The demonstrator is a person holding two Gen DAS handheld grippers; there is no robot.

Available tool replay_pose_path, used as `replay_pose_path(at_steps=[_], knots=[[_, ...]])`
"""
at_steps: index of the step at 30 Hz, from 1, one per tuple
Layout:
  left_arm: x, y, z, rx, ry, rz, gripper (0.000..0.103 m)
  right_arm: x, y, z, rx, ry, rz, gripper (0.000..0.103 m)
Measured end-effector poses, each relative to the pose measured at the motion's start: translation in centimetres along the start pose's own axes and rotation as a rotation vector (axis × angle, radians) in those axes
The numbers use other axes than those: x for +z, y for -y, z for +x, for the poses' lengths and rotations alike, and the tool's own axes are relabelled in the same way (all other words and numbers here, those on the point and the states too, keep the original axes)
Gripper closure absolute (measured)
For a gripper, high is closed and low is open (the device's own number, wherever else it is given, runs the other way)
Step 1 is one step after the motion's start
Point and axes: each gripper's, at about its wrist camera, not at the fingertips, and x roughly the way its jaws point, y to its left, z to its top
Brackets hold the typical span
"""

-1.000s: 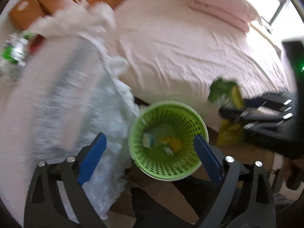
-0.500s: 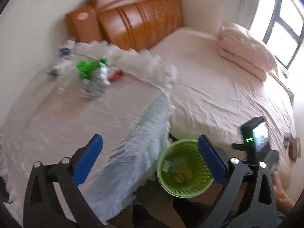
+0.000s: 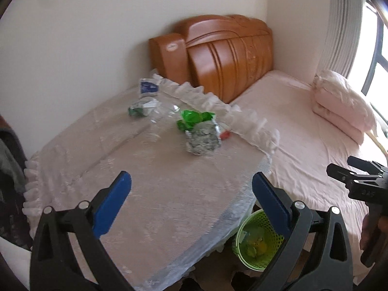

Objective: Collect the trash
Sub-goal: 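Open the right tool to drop the green snack bag into the basket, then grasp the clear plastic bottle with the left tool while the right grasps the green plastic bag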

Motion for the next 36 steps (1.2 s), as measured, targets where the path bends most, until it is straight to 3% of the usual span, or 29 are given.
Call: replay_pose_path(at_steps=[10, 15, 22, 30, 36], knots=[[-0.2, -3.2, 2.3, 0.02, -0.049, -0.051, 0.007, 0.9, -3.7, 1.8, 0.036, -0.036, -0.044, 0.002], [0.8, -4.1, 5.3, 0.064, -0.063, 0.01, 0.007, 1.2, -4.3, 3.1, 0.043, -0.072, -0.026, 0.002], [4.3, -5.6, 13.5, 0.099, -0.098, 0.09, 0.007, 2.8, -5.3, 4.7, 0.021, -0.086, -0.014, 0.002], [7.7, -5.8, 21.9, 0.039, -0.134, 0.131, 0.008, 5.2, -7.4, 7.2, 0.014, -0.101, -0.007, 0.002], [8.5, -5.6, 27.1, 0.017, -0.214, 0.184, 0.021, 7.2, -9.2, 9.9, 0.028, -0.124, -0.025, 0.002]])
